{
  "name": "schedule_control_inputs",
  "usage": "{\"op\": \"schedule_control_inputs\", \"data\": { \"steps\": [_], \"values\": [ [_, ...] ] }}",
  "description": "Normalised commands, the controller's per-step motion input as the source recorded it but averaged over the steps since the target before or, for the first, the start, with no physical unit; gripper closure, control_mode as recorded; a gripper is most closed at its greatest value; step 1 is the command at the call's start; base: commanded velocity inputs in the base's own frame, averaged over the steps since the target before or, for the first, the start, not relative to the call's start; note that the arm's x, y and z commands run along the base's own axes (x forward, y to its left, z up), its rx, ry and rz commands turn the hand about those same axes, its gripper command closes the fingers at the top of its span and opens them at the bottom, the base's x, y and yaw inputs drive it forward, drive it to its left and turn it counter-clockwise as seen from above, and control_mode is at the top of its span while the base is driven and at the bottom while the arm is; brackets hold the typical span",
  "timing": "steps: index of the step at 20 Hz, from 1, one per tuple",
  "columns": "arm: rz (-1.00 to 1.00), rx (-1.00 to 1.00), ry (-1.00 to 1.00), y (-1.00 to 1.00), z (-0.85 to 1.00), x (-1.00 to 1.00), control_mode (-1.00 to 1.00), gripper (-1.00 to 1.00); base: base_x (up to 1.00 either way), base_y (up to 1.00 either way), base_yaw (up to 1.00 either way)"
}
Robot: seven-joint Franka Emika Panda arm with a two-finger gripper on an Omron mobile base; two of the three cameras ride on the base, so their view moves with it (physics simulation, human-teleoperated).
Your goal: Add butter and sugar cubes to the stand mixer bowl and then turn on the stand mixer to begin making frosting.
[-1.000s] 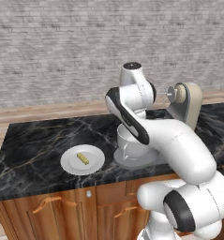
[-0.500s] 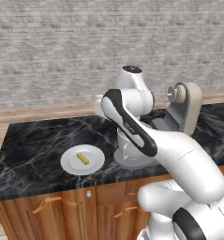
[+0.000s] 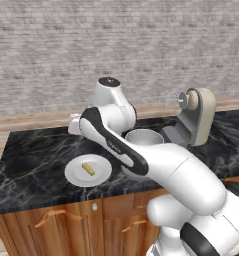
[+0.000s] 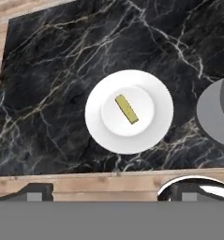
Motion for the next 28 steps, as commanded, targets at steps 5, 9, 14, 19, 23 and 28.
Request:
{"op": "schedule_control_inputs", "data": {
  "steps": [5,9,14,19,23,28],
  "values": [
    [0.05,-0.3,-0.19,0.36,-0.1,0.0,-1.0,-1.0,0.0,0.0,0.0],
    [0.0,-0.15,0.01,-0.02,-0.27,0.17,-1.0,-1.0,0.0,0.0,0.0],
    [0.02,0.0,0.19,-0.12,-0.2,0.34,-1.0,-1.0,0.0,0.0,0.0],
    [0.19,0.0,0.25,-0.06,-0.31,0.27,-1.0,-1.0,0.0,0.0,0.0],
    [0.21,0.0,0.06,-0.02,-0.53,0.18,-1.0,-1.0,0.0,0.0,0.0],
    [0.18,0.0,0.0,-0.11,-0.49,0.07,-1.0,-1.0,0.0,0.0,0.0]
  ]
}}
